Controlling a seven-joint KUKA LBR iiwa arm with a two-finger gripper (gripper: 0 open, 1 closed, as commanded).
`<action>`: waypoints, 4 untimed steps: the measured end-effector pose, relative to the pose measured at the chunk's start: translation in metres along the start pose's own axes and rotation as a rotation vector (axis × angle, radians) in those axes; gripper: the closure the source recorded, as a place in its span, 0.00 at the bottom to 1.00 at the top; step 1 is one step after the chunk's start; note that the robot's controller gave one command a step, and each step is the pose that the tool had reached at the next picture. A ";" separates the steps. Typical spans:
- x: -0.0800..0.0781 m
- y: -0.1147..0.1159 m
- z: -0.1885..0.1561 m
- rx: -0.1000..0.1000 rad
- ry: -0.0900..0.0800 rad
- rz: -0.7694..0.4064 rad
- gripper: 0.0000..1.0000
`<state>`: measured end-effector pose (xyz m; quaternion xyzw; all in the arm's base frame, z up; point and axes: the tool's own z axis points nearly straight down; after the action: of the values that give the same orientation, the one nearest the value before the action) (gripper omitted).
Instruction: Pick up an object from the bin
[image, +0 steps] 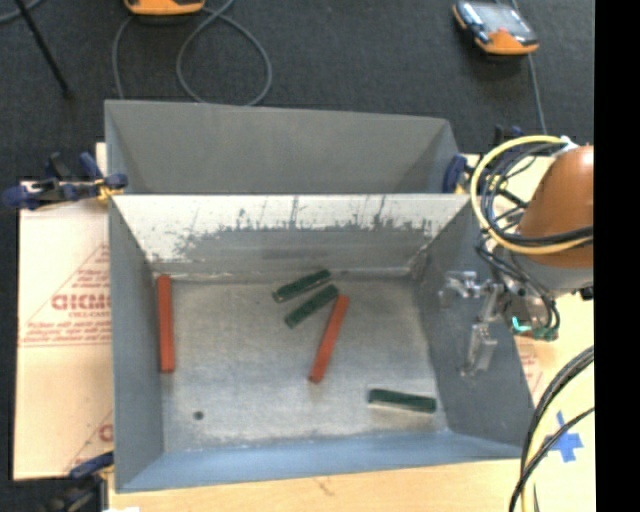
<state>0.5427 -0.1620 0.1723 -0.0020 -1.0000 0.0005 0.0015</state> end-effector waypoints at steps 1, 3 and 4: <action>0.048 0.077 0.100 -0.003 -0.002 0.329 0.00; 0.068 0.079 -0.018 -0.001 -0.012 0.302 1.00; 0.042 0.119 -0.095 -0.001 -0.013 0.070 1.00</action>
Offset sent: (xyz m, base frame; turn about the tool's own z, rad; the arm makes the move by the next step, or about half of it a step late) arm -0.0478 0.0766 -0.0988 0.3324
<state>0.5011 -0.0428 0.2670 -0.0371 -0.9993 0.0002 -0.0050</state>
